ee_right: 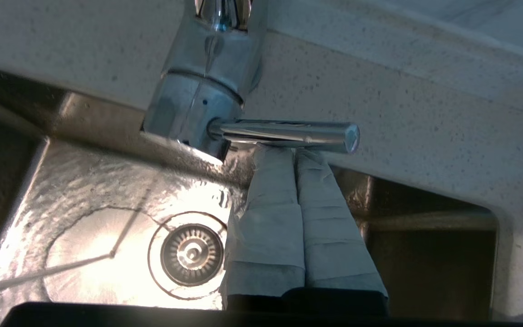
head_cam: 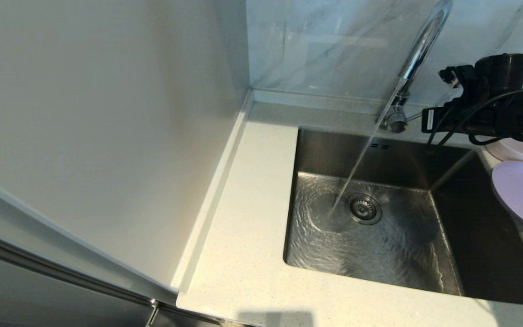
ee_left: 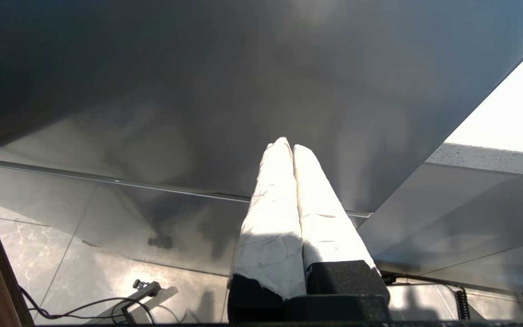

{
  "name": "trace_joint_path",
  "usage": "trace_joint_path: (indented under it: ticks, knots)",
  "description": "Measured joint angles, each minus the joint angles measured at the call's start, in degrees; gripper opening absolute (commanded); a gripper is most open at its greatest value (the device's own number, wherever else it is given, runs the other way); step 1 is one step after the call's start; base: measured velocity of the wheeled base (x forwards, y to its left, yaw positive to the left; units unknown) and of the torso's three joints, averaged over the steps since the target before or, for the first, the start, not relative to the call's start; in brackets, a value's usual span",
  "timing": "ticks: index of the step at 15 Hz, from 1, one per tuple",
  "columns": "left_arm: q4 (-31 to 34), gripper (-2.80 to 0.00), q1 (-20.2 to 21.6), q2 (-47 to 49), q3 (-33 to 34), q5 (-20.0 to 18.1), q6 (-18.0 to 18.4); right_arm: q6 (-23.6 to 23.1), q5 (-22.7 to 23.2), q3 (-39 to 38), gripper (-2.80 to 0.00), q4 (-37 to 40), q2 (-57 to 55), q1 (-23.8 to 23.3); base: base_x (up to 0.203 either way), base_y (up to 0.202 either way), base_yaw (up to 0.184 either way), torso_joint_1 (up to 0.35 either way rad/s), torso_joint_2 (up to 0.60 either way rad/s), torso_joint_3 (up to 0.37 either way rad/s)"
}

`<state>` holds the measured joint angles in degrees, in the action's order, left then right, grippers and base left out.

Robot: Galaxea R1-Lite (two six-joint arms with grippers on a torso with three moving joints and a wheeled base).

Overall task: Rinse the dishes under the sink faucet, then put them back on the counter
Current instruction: Turn off the faucet

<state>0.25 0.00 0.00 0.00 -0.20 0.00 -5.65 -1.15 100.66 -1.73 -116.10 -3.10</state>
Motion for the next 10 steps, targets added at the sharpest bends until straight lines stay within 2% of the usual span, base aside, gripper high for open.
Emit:
trace_joint_path:
  ticks: [5,10]
  knots:
    - [0.0,-2.8,0.0,0.0,0.0,0.0,0.0,2.0,-0.1,1.3,-2.8,-0.3,-0.1,0.0,0.0,0.0,0.0,0.0,0.0,0.0]
    - [0.0,-2.8,0.0,0.0,0.0,0.0,0.0,1.8,-0.4,0.5,-2.8,-0.5,0.4,-0.3,0.0,0.0,0.0,0.0,0.0,0.0]
